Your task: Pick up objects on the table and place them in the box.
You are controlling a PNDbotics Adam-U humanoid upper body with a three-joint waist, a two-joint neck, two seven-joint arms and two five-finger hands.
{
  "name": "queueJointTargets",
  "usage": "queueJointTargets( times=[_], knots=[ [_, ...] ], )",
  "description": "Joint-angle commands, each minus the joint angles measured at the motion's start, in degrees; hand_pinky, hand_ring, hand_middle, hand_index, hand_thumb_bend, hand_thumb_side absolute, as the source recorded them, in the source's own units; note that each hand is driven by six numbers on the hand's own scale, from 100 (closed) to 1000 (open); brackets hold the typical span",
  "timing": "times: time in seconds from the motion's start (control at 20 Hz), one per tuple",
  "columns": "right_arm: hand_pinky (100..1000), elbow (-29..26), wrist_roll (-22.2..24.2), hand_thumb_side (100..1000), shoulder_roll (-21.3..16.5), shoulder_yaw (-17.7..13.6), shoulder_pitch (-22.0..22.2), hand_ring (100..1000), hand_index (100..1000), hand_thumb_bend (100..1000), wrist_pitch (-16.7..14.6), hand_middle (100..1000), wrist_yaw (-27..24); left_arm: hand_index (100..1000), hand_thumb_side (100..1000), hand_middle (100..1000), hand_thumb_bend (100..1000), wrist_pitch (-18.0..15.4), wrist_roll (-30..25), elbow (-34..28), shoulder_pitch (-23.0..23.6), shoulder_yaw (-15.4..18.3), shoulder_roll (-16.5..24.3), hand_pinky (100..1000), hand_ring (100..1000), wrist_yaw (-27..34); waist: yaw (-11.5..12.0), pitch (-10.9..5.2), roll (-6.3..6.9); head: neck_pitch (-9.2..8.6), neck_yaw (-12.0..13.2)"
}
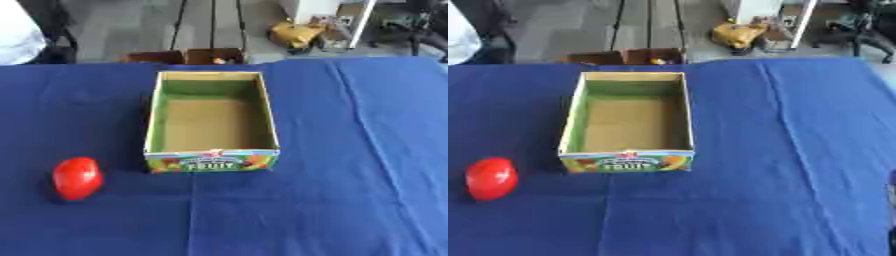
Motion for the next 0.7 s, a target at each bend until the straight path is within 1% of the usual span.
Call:
queueJointTargets(
  times=[0.05,0.3,0.45,0.55,0.7],
  knots=[
    [702,-0.9,-0.1,803,-0.8,0.0,-0.5,798,793,100,-0.4,579,-0.5,910,761,709,100,0.3,0.2,-0.9,-0.6,0.0,0.5,707,771,-0.3,0.0,-0.67,0.03,-0.21,0.4],
    [702,-0.9,0.0,806,-0.8,0.0,-0.5,795,793,100,-0.5,578,-0.5,911,765,710,100,0.3,0.2,-0.9,-0.7,0.0,0.5,705,770,-0.4,-0.2,-0.51,0.0,-0.23,0.7],
    [703,-0.9,0.1,806,-0.8,0.1,-0.5,795,793,100,-0.6,577,-0.5,916,776,717,100,0.8,0.7,-0.9,-1.0,0.1,1.0,688,764,-1.0,-0.1,-0.46,-0.04,-0.34,1.0],
    [703,-0.9,0.1,806,-0.8,0.1,-0.4,795,793,100,-0.5,577,-0.5,918,774,722,100,2.1,1.8,-0.9,-1.6,0.1,2.3,683,763,-2.9,0.0,-0.55,-0.04,-0.21,1.0],
    [704,-0.9,0.3,804,-0.9,0.3,-0.2,795,794,100,-0.2,577,-0.7,940,800,751,100,5.3,3.1,-0.9,-3.2,-1.1,6.4,665,766,-8.4,0.1,-0.98,0.08,0.04,1.1]
  ],
)
